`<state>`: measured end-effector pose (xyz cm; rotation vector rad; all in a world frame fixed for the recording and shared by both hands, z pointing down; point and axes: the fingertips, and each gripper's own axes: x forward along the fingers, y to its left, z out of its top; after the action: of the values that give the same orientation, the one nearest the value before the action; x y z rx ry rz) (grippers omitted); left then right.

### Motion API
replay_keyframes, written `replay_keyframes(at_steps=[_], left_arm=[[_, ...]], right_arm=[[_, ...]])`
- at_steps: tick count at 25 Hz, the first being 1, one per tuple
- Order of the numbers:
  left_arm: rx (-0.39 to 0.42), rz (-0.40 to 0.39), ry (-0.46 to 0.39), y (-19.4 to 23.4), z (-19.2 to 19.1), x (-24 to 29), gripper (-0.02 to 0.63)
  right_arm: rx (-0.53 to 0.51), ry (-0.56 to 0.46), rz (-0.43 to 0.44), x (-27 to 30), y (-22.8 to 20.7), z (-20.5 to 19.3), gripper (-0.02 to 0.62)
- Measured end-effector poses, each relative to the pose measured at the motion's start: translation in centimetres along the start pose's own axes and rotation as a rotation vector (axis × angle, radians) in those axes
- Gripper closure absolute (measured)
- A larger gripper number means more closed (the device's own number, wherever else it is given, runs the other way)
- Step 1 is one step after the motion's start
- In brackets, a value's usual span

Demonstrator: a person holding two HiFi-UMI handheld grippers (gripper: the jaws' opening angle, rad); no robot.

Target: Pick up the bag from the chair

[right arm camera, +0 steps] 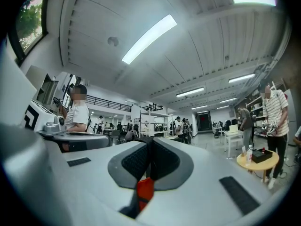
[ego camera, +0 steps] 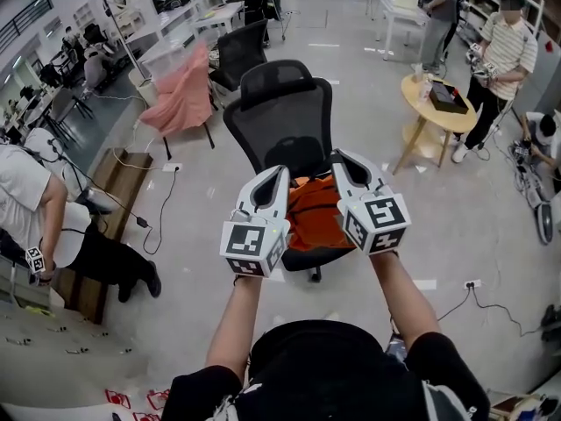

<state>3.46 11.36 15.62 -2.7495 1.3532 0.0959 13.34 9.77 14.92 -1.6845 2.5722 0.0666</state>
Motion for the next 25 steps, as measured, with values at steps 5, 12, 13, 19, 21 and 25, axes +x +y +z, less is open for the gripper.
replay_keyframes(at_steps=[5,12,13,19,21,25], left_arm=[[0.010,-0.020,-0.002,0.6,0.4,-0.6,0.601],[0.008,-0.032,-0.002,1.5,0.4,-2.0,0.601],[0.010,-0.032,-0.001,1.7,0.5,-2.2,0.601],[0.009,-0.030,-0.004,2.7,0.3,-3.1,0.601],[0.013,-0.031,-0.005,3.1,0.3,-3.3,0.601],[0.011,-0.030,-0.009,3.7,0.6,-3.6,0.601]], right_arm=[[0.003,-0.011,-0.011,0.3,0.9,0.4,0.595],[-0.010,-0.009,-0.027,0.5,2.5,0.1,0.595],[-0.011,-0.005,-0.029,0.6,2.7,0.0,0.595],[-0.018,0.001,-0.034,0.9,3.7,-0.2,0.595],[-0.019,-0.002,-0.036,1.0,4.0,-0.2,0.595],[-0.015,-0.004,-0.039,1.2,4.4,0.1,0.595]])
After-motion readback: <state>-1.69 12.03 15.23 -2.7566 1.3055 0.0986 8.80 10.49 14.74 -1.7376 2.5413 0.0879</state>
